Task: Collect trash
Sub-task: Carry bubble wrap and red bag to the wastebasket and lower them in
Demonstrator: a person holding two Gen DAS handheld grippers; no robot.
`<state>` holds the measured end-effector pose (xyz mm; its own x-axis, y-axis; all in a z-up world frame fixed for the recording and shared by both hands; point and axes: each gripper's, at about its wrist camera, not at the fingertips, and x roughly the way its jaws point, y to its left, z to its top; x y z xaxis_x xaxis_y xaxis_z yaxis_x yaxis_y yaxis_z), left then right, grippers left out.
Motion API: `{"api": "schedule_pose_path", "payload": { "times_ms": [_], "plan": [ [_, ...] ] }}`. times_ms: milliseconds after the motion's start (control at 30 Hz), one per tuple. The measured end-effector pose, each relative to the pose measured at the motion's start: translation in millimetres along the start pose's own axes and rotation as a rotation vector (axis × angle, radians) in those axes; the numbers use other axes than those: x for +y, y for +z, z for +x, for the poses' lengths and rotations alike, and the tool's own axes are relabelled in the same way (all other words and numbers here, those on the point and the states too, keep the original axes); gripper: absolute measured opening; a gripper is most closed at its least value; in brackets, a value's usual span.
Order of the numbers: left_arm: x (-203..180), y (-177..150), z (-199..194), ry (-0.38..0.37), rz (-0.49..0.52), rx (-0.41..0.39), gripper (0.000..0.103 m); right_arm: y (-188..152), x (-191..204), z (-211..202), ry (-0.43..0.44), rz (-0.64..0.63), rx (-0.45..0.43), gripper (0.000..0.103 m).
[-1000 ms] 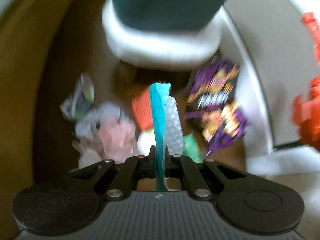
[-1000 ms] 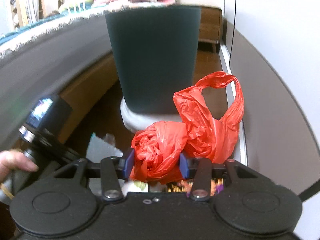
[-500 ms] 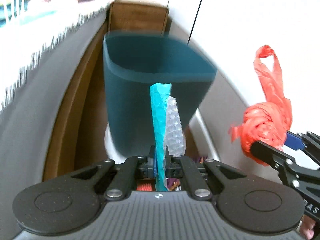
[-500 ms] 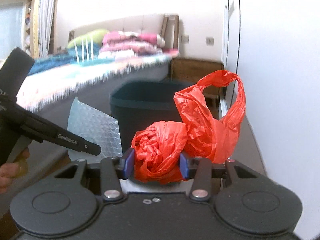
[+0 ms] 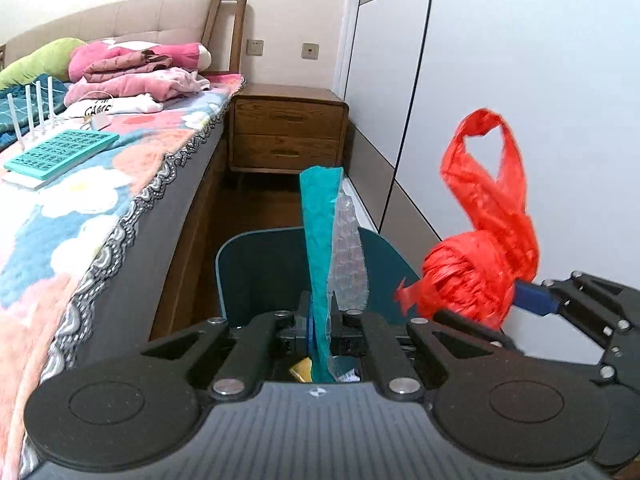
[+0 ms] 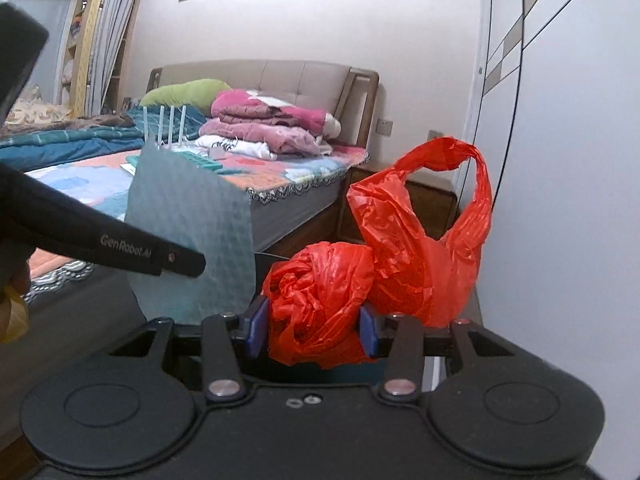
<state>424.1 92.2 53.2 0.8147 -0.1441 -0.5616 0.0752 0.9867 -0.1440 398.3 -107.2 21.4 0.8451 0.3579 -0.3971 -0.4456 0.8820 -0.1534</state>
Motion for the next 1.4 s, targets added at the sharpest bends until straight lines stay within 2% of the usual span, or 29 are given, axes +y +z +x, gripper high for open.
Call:
{"api": "schedule_pose_path", "payload": {
  "times_ms": [133,300,400,667,767,967,1100,1400],
  "plan": [
    [1.9,9.2,26.8,0.034,-0.014,0.038,0.004,0.6,-4.0,32.9,0.019,0.032,0.083,0.044],
    [5.5,4.9,65.7,0.059,-0.028,0.133,0.004,-8.7,6.7,66.6,0.017,-0.015,0.179,0.044],
    [0.5,-1.9,85.2,0.079,-0.001,0.182,0.004,-15.2,15.9,78.0,0.020,-0.052,0.220,0.044],
    [-7.0,-22.4,122.1,0.107,0.021,0.309,0.004,-21.9,29.1,89.4,0.033,-0.120,0.264,0.045],
    [-5.8,-28.3,127.0,0.112,0.006,0.339,0.004,-23.5,25.7,87.8,0.038,-0.082,0.271,0.046],
    [-2.2,-31.9,127.1,0.097,-0.010,0.346,0.005,-21.8,22.7,83.6,0.038,-0.061,0.260,0.050],
    [-0.9,-31.3,123.2,0.102,-0.014,0.336,0.006,-21.7,23.3,76.4,0.038,-0.060,0.240,0.058],
    [-4.2,-33.2,101.9,0.070,0.011,0.305,0.011,-23.5,11.2,45.8,0.051,-0.027,0.162,0.066]
  ]
}}
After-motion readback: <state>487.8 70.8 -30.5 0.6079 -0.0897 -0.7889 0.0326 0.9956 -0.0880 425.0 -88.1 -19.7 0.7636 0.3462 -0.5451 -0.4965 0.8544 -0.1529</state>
